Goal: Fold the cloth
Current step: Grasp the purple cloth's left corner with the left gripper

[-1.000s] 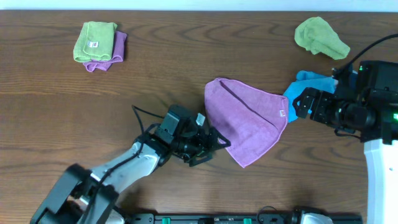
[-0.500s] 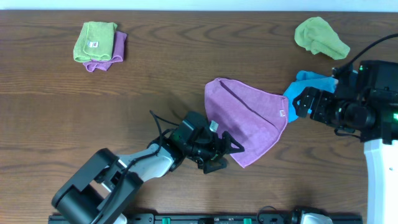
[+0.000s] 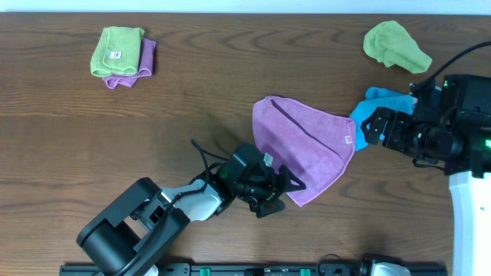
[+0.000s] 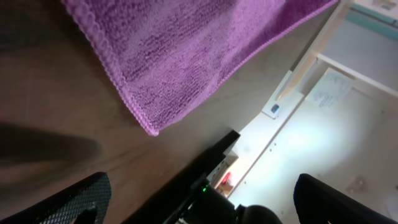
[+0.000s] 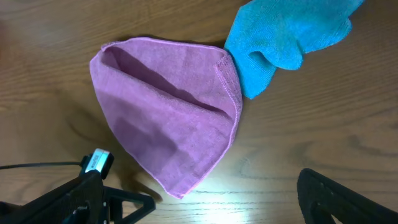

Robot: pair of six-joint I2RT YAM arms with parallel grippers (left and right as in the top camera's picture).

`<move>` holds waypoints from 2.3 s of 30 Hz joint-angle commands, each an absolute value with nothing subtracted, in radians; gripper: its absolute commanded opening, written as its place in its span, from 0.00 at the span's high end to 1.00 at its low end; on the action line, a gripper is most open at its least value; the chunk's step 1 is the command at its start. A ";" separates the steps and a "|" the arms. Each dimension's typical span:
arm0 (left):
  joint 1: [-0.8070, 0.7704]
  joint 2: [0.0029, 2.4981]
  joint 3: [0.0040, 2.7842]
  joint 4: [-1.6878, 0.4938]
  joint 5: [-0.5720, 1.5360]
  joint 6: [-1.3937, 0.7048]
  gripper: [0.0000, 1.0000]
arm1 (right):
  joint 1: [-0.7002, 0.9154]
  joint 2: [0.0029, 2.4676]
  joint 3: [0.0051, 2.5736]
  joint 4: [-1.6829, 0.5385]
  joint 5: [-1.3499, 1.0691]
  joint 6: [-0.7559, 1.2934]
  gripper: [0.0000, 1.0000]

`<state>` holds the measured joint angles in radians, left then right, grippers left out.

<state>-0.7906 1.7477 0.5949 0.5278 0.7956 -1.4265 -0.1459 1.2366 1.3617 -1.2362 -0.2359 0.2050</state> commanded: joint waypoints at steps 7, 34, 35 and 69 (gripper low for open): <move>-0.832 1.761 0.598 0.537 0.640 -1.513 0.05 | -0.151 1.234 1.361 -1.219 -0.269 0.231 0.01; -0.911 1.916 0.648 0.693 0.501 -1.594 0.08 | -0.151 1.234 1.361 -1.212 -0.291 0.231 0.01; -0.912 1.920 0.649 0.693 0.493 -1.594 0.16 | -0.151 1.234 1.361 -1.212 -0.294 0.231 0.01; -0.492 1.790 0.651 0.144 1.020 -0.778 0.94 | -0.149 1.235 0.888 -0.949 -0.451 0.276 0.01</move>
<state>-0.5385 1.8458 0.6563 0.2253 0.9550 -0.9928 -0.1459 1.2392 0.9493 -0.9848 -0.3706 0.2379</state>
